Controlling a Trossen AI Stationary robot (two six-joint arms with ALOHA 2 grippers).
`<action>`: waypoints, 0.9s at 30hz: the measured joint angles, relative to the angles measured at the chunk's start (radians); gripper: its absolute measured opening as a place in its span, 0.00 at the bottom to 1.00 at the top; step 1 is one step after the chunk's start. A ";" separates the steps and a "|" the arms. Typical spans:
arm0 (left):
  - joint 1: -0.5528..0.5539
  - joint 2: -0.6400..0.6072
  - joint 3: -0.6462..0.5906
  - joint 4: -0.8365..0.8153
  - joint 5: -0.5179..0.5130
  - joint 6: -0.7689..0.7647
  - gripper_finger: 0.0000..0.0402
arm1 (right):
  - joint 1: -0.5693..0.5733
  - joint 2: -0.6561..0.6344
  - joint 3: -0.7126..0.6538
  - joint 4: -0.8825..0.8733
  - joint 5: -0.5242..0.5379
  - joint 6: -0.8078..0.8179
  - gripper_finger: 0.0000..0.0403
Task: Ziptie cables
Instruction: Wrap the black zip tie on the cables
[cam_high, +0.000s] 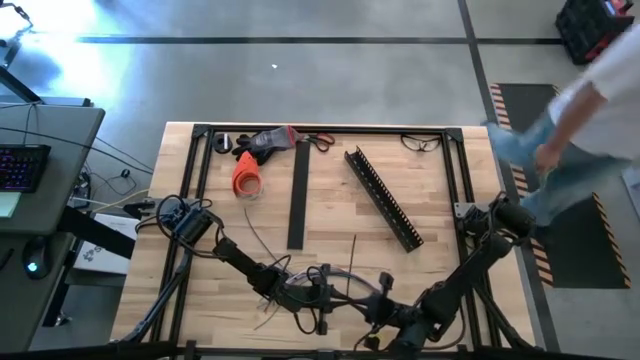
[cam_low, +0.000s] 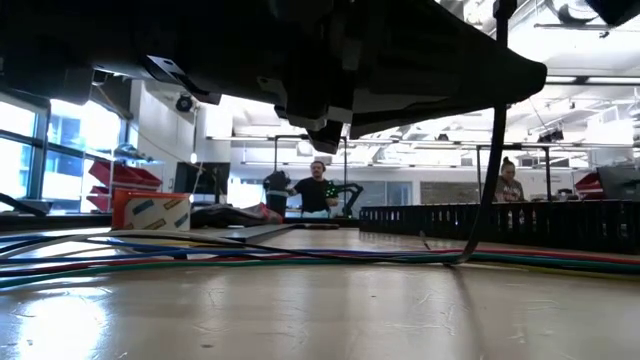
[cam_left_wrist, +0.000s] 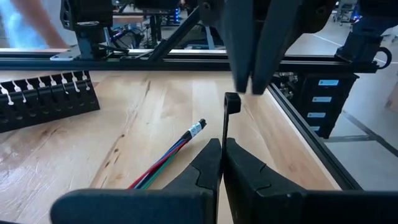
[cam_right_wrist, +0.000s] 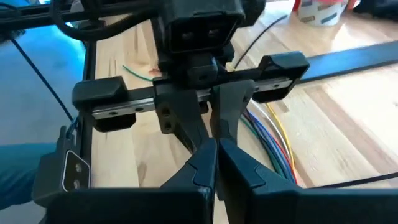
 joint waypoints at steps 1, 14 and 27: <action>0.000 0.000 0.000 0.000 -0.002 -0.002 0.00 | 0.007 0.000 0.000 0.005 0.023 -0.004 0.00; 0.000 -0.002 -0.024 0.009 0.026 -0.141 0.00 | -0.047 -0.023 -0.093 -0.225 0.123 0.361 0.01; 0.003 -0.002 -0.105 0.000 -0.006 -0.228 0.00 | -0.361 -0.062 -0.372 0.149 -0.138 0.137 0.36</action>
